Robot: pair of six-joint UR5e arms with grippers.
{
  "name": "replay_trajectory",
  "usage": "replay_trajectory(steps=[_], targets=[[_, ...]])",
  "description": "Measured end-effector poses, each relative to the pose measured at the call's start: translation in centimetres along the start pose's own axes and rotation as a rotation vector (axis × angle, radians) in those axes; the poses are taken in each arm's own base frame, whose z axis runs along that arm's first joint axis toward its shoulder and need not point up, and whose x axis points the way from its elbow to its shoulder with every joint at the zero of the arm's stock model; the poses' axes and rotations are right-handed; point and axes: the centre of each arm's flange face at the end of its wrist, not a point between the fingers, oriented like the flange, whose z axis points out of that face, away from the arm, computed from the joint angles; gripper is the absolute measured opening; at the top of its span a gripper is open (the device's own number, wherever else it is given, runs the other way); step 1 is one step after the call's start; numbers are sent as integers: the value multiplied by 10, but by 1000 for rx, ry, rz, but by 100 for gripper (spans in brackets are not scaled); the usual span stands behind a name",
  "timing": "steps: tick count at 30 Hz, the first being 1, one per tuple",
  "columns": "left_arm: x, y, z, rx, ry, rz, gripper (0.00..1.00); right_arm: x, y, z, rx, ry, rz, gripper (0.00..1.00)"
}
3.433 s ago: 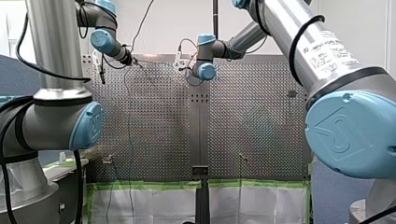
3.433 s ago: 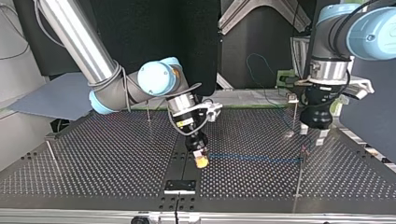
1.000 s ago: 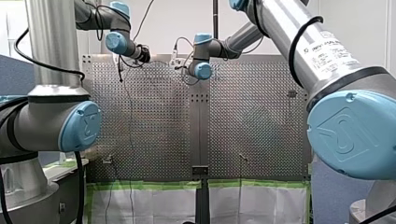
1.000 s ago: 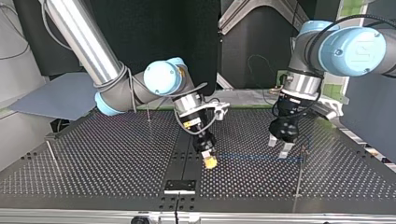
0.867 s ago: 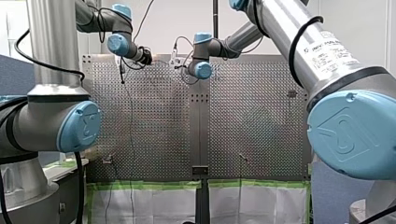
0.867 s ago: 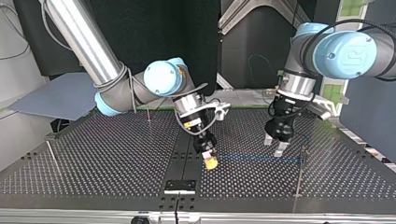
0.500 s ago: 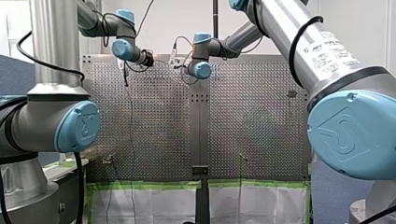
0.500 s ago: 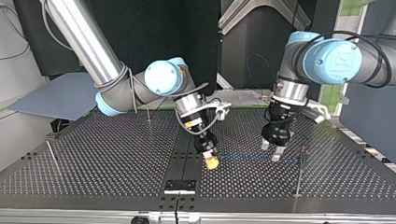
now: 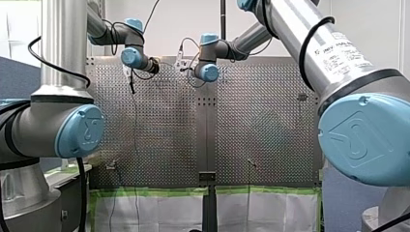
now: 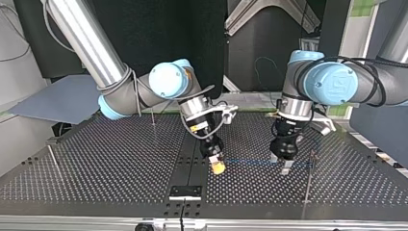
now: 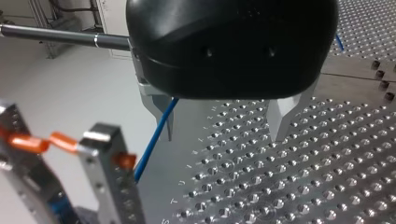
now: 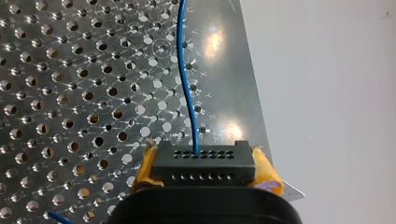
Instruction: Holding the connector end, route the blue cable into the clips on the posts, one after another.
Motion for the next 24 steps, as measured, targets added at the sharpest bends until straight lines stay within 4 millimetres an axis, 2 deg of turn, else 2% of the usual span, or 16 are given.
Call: replay_trajectory(steps=[6,15,24], targets=[[-4,1,4,6,-26,-10,100,0,0,0,-1,0,0,0],[-22,-4,11,20,-67,-9,100,0,2,0,-4,-3,0,0],[-15,-1,15,-1,-53,0,100,-1,4,0,-8,-8,-1,0]])
